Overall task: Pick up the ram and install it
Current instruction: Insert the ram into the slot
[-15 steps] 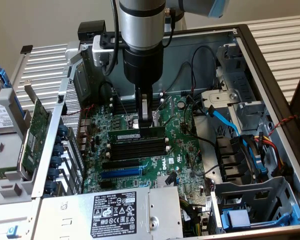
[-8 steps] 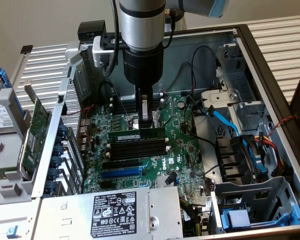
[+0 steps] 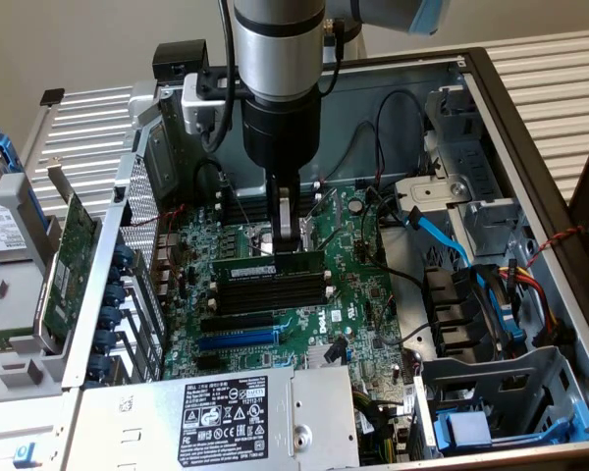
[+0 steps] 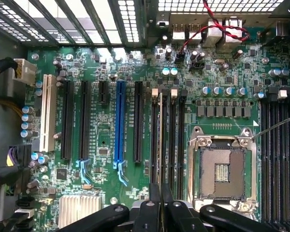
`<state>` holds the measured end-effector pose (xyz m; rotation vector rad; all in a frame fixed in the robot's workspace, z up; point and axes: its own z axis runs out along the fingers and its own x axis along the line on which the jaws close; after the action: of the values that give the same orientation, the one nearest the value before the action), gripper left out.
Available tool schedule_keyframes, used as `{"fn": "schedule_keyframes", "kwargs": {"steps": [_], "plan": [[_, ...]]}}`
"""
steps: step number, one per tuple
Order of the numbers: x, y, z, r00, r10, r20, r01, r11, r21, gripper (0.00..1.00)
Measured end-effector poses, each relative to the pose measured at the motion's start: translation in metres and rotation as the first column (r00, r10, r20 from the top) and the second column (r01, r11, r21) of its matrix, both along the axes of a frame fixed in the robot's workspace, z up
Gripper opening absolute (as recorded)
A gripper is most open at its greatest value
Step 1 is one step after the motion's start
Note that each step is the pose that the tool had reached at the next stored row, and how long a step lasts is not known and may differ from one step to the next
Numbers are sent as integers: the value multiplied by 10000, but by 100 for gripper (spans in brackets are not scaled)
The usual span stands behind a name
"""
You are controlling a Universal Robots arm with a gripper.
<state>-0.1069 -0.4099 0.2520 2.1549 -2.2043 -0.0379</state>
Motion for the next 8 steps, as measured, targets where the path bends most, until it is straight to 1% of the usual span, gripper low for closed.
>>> {"fn": "schedule_keyframes", "kwargs": {"steps": [8], "plan": [[0, -11, -33, 10000, 75, -1, -75, 10000, -2, 13]]}}
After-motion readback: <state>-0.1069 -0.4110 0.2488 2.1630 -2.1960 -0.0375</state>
